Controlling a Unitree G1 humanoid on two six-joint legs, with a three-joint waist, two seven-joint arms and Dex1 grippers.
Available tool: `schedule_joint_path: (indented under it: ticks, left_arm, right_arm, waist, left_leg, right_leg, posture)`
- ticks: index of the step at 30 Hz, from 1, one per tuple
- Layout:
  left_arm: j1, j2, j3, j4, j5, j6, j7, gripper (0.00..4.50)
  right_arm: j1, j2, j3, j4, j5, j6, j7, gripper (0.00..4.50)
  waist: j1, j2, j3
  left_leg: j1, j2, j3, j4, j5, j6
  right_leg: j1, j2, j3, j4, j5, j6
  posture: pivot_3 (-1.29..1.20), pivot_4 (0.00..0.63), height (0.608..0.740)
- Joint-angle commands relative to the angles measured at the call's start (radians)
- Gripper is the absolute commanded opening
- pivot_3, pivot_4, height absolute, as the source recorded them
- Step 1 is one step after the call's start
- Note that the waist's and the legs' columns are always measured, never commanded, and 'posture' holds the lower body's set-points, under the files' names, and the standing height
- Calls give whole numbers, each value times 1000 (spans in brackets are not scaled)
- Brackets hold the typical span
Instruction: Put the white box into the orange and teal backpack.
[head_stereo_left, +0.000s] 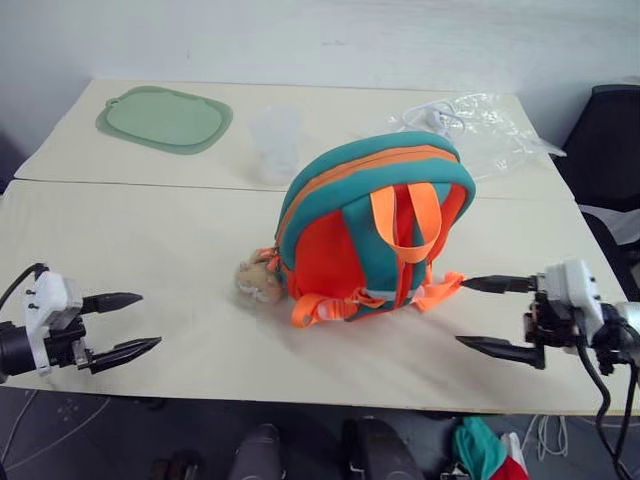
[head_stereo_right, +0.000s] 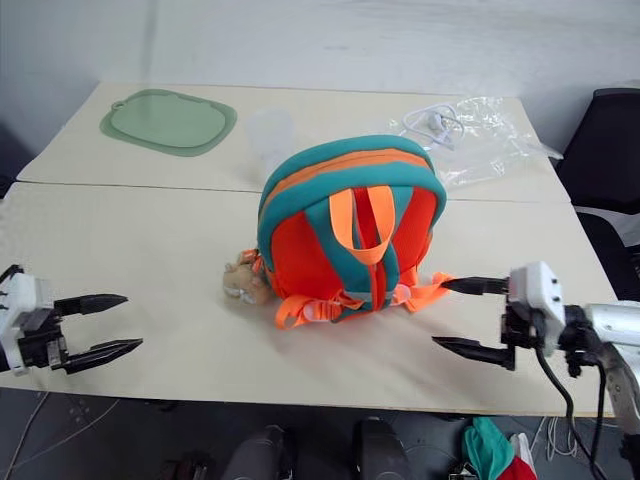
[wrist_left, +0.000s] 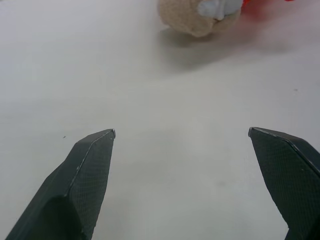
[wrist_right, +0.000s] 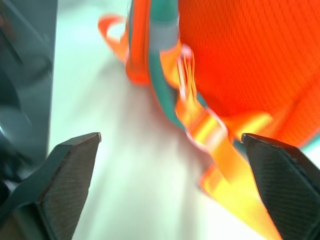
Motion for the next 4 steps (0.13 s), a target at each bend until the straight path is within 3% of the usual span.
schedule_joint_path:
  ticks: [1,4]
  left_arm:
    - [36,-18,26,-29,39,-64,23,4500]
    - [37,-38,4,-28,51,-92,38,4500]
  right_arm:
    - [-1,-5,-57,133,-43,-171,47,4487]
    - [-41,16,-34,245,-80,-294,49,4487]
  waist:
    - [-1,0,0]
    - [-1,0,0]
  left_leg:
    - [1,0,0,0,0,0]
    - [1,0,0,0,0,0]
  right_leg:
    - [1,0,0,0,0,0]
    - [1,0,0,0,0,0]
  posture:
    - [0,150,740]
    - [0,150,740]
